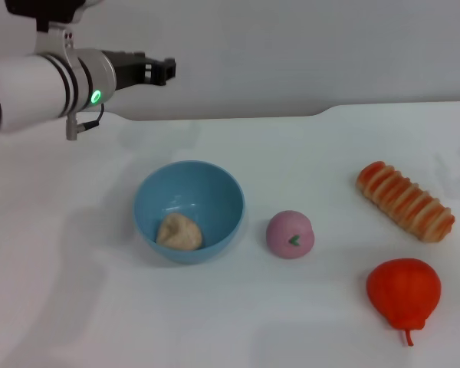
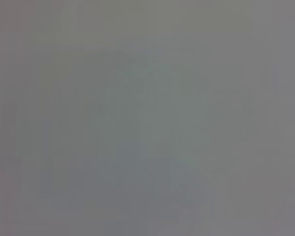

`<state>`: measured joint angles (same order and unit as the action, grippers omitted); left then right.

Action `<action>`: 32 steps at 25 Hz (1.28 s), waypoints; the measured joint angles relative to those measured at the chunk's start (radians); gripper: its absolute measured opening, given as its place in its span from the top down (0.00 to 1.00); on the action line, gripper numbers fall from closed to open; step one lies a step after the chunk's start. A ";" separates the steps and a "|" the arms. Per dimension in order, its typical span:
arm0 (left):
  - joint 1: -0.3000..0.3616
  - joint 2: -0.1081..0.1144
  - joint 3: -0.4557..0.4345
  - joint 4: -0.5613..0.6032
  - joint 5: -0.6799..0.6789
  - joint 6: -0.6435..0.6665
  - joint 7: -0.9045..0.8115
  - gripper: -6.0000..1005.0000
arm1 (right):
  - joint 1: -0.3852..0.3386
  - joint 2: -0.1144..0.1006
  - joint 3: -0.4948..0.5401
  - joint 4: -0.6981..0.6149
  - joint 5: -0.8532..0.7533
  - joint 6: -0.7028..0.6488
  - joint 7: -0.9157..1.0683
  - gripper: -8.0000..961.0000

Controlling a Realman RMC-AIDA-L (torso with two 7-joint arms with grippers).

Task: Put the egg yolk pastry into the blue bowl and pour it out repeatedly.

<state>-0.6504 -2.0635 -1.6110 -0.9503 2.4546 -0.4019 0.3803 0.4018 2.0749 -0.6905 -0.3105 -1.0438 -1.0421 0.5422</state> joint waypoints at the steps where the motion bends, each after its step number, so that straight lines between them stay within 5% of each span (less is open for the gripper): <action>1: 0.021 0.000 0.046 0.007 -0.011 0.091 0.000 0.53 | 0.002 0.000 -0.002 0.015 0.041 -0.011 -0.036 0.58; 6: 0.095 -0.002 0.248 0.060 -0.050 0.486 -0.015 0.53 | 0.009 0.001 0.000 0.063 0.098 -0.081 -0.187 0.58; 11: 0.081 -0.003 0.305 0.162 -0.101 0.614 -0.082 0.61 | 0.021 0.001 0.012 0.094 0.155 -0.085 -0.190 0.58; 16: 0.095 -0.004 0.494 0.277 -0.103 0.924 -0.167 0.60 | 0.021 0.001 0.013 0.107 0.232 -0.094 -0.187 0.58; 32: 0.103 -0.003 0.577 0.364 -0.112 0.990 -0.312 0.60 | 0.014 0.001 -0.004 0.156 0.377 -0.129 -0.204 0.58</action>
<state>-0.5475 -2.0667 -1.0344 -0.5867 2.3431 0.5877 0.0683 0.4161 2.0763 -0.6947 -0.1549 -0.6668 -1.1713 0.3378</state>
